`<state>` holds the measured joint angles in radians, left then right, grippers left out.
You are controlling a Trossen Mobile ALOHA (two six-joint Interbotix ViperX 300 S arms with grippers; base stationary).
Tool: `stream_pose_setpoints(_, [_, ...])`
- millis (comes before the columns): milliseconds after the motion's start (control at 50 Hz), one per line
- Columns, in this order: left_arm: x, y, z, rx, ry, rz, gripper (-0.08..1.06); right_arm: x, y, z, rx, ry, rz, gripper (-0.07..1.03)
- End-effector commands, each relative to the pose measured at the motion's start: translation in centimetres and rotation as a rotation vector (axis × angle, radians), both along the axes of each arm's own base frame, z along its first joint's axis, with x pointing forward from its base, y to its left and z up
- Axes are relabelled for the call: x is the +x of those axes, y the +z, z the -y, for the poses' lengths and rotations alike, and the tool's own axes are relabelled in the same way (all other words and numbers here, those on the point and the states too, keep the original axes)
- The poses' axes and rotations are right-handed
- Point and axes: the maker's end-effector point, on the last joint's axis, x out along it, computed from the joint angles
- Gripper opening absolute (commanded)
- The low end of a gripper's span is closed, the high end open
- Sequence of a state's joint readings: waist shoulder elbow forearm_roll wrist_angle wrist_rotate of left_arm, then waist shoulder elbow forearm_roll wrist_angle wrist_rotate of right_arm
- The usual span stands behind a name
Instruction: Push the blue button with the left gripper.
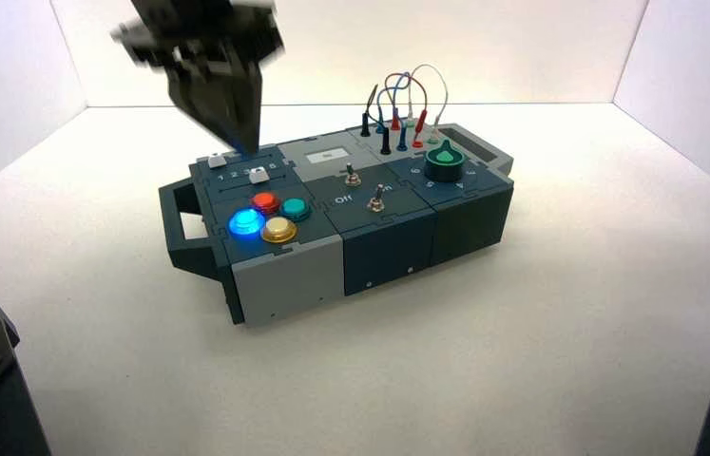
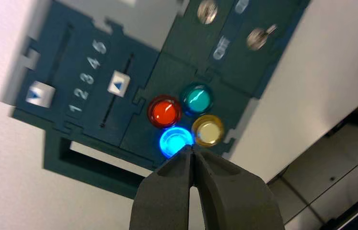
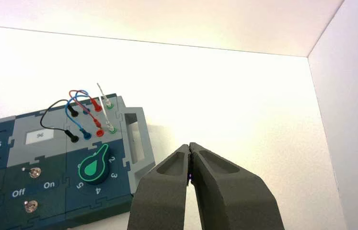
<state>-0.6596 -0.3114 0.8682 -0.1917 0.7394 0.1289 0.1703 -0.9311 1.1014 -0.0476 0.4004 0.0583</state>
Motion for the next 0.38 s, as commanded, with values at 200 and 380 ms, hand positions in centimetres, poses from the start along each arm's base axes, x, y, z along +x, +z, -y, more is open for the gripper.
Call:
stream_pose_setpoints(200, [-0.14,2.04,-0.12,-0.047,0.006,0.061,-0.03,0.42,1.39,-0.14,0.027,-0.008,0.028,-0.02])
stream_pose_setpoints(380, [-0.18,2.0,-0.2,-0.05,0.011,0.067,-0.03,0.33,1.2,-0.16,0.026,-0.006,0.019,-0.02])
